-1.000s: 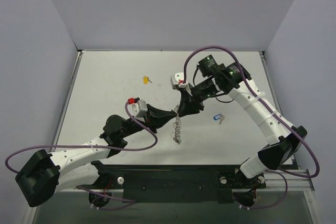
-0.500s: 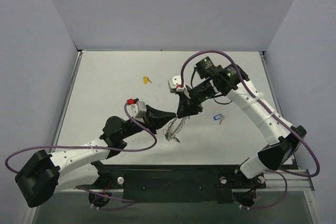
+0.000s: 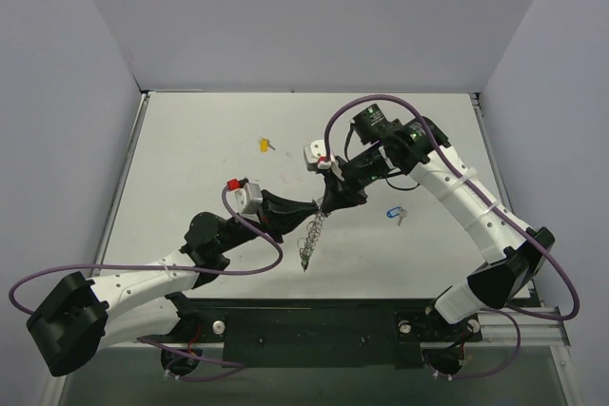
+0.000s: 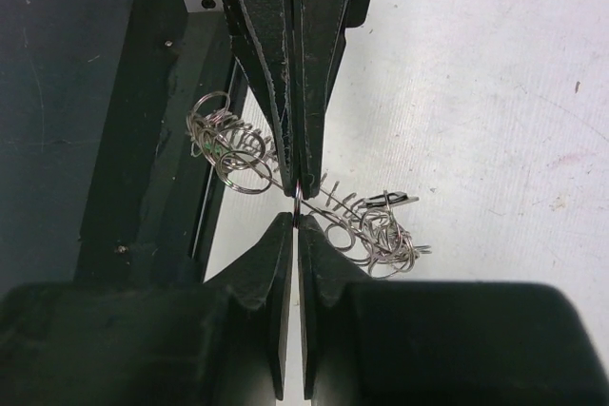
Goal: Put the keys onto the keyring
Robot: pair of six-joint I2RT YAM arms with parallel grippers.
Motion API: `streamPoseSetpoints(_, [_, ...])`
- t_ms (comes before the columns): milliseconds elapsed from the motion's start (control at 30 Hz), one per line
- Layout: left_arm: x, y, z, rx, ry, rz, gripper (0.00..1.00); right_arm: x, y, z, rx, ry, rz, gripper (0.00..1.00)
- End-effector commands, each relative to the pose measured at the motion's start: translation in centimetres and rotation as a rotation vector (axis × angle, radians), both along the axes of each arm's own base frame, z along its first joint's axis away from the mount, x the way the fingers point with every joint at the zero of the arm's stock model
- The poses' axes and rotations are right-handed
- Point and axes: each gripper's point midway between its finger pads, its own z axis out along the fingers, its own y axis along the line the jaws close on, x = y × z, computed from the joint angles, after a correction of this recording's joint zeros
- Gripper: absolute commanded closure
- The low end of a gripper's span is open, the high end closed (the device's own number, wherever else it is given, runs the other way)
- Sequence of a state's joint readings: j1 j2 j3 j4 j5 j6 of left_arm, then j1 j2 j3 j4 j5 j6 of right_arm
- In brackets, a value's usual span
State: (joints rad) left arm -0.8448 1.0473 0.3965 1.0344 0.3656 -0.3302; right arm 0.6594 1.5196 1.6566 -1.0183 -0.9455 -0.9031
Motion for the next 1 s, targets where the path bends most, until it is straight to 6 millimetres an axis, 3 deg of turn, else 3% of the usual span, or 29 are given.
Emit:
streamPoseSetpoints(0, [-0.5, 1.0, 3.6, -0.118, -0.072, 0.018, 1.00, -1.0, 0.2, 0.0, -0.002, 0.036, 0.017, 1.00])
streamPoseSetpoints(267, [-0.3, 0.9, 2.8, -0.107, -0.049, 0.016, 1.00, -0.8, 0.6, 1.1, 0.021, 0.063, -0.045, 1.00])
streamPoseSetpoints(733, [-0.3, 0.8, 3.1, -0.128, -0.044, 0.013, 1.00, -1.0, 1.3, 1.0, 0.045, 0.105, -0.041, 0.93])
streamPoseSetpoints(800, [-0.3, 0.8, 3.1, -0.129, -0.044, 0.012, 1.00, -1.1, 1.3, 0.9, 0.044, 0.105, -0.039, 1.00])
streamPoseSetpoints(967, [-0.3, 1.0, 3.0, -0.134, -0.035, 0.016, 1.00, -1.0, 0.9, 0.4, 0.019, 0.087, -0.053, 1.00])
